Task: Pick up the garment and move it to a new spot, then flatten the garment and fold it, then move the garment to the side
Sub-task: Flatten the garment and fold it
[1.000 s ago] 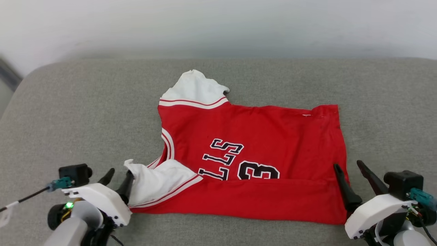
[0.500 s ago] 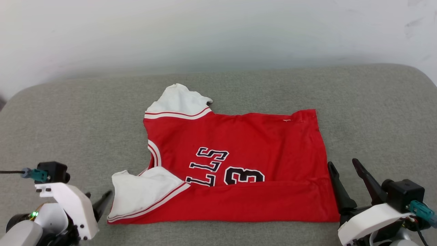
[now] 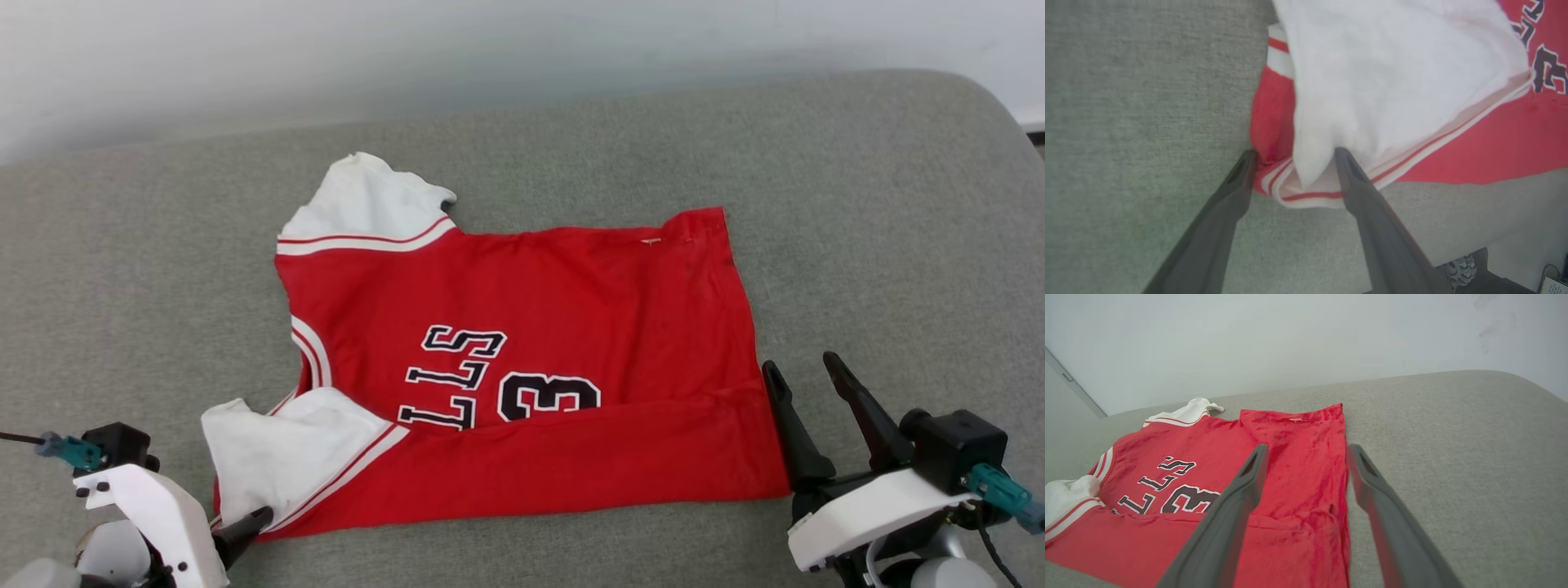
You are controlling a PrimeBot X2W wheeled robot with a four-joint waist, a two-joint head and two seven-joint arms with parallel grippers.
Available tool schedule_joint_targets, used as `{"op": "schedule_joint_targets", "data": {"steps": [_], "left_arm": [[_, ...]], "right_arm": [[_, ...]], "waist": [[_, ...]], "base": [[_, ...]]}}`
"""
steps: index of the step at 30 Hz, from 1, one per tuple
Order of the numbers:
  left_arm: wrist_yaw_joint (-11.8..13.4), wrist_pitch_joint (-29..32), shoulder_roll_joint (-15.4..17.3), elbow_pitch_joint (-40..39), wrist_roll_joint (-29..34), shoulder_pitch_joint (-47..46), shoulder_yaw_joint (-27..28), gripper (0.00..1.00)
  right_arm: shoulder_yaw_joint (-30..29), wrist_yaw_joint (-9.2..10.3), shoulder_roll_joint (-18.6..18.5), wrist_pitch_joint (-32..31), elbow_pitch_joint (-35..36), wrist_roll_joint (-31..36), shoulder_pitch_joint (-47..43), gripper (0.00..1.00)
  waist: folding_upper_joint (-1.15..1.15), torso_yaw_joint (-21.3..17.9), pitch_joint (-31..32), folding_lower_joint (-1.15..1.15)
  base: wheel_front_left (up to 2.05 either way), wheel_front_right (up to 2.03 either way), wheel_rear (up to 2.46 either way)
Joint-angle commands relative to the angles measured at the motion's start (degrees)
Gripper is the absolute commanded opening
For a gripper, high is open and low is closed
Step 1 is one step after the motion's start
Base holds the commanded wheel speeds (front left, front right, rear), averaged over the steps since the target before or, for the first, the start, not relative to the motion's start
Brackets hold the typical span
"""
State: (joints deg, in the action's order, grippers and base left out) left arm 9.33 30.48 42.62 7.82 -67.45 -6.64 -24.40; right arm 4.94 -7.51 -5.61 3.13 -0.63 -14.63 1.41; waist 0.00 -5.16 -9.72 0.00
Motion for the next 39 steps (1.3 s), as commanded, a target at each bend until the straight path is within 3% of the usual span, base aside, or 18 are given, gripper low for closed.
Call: {"op": "schedule_joint_targets", "data": {"steps": [1, 3, 4, 5, 6, 11, 19, 23, 29, 38, 39], "left_arm": [[0.1, 1.2, -1.0, 1.2, -0.9, 1.0, -0.8, 1.00], [-0.6, 2.0, -2.5, 2.4, -2.0, 1.2, -1.3, 1.00], [-0.9, 2.3, -3.2, 2.8, -2.5, 1.3, -1.7, 0.91], [-1.3, 2.5, -3.9, 2.9, -2.8, 1.5, -2.1, 0.38], [-1.5, 2.0, -4.7, 3.0, -3.4, 1.8, -2.0, 0.00], [-2.6, -0.3, -5.2, 2.8, -2.8, 2.6, -1.7, 0.00], [-1.5, -7.3, -3.5, -2.8, 1.0, 2.6, 0.9, 0.00], [-0.5, -9.1, -3.0, -6.6, 3.4, 1.8, 0.8, 0.00], [0.8, -9.8, -2.7, -11.1, 5.9, 0.4, 0.1, 0.00], [1.0, -10.4, -3.3, -12.6, 7.6, -1.1, -0.6, 0.00], [0.9, -10.6, -3.4, -12.5, 7.7, -1.1, -0.6, 0.00]], "right_arm": [[0.1, 0.04, 0.1, 0.0, 0.1, 0.1, 1.0, 1.00], [-0.2, 0.04, 0.0, -0.2, 0.1, -0.1, 1.4, 1.00], [-0.4, 0.04, -0.2, -0.3, 0.1, -0.2, 1.6, 1.00], [-0.7, 0.04, -0.3, -0.5, 0.2, -0.4, 1.7, 1.00], [-0.9, 0.03, -0.4, -0.7, 0.0, -0.4, 1.7, 1.00], [-2.6, 0.03, -1.0, -2.4, 0.2, -1.2, 1.5, 1.00], [-6.9, 0.04, -3.0, -10.7, -0.6, -3.8, 0.7, 1.00], [-7.2, 0.03, -4.7, -19.5, -3.5, -6.2, 0.5, 1.00], [-3.0, 0.03, -7.3, -33.1, -5.5, -8.8, 2.1, 1.00], [3.2, -0.05, -7.1, -48.4, -9.3, -10.1, 3.2, 1.00], [3.5, -0.07, -6.9, -48.4, -9.0, -10.3, 3.4, 0.39]], "waist": [[0.00, -1.2, -1.5, 0.00], [0.00, -1.6, -2.3, 0.00], [0.00, -1.6, -2.4, 0.00], [0.00, -1.6, -2.7, 0.00], [0.00, -1.6, -2.7, 0.00], [0.00, -0.9, -2.3, 0.00], [0.00, 1.6, -0.5, 0.00], [0.00, 3.0, -0.4, 0.00], [0.00, 4.6, -2.2, 0.00], [0.00, 5.9, -5.0, 0.00], [0.00, 6.0, -5.0, 0.00]], "base": [[0.00, 0.00, 0.00], [0.00, 0.00, 0.00], [0.00, 0.00, 0.00], [0.00, 0.00, 0.00], [0.00, 0.00, 0.00], [0.00, 0.00, 0.00], [0.00, 0.00, 0.00], [0.00, 0.00, 0.00], [0.00, 0.00, 0.00], [0.00, 0.00, 0.00], [0.00, 0.00, 0.00]]}}
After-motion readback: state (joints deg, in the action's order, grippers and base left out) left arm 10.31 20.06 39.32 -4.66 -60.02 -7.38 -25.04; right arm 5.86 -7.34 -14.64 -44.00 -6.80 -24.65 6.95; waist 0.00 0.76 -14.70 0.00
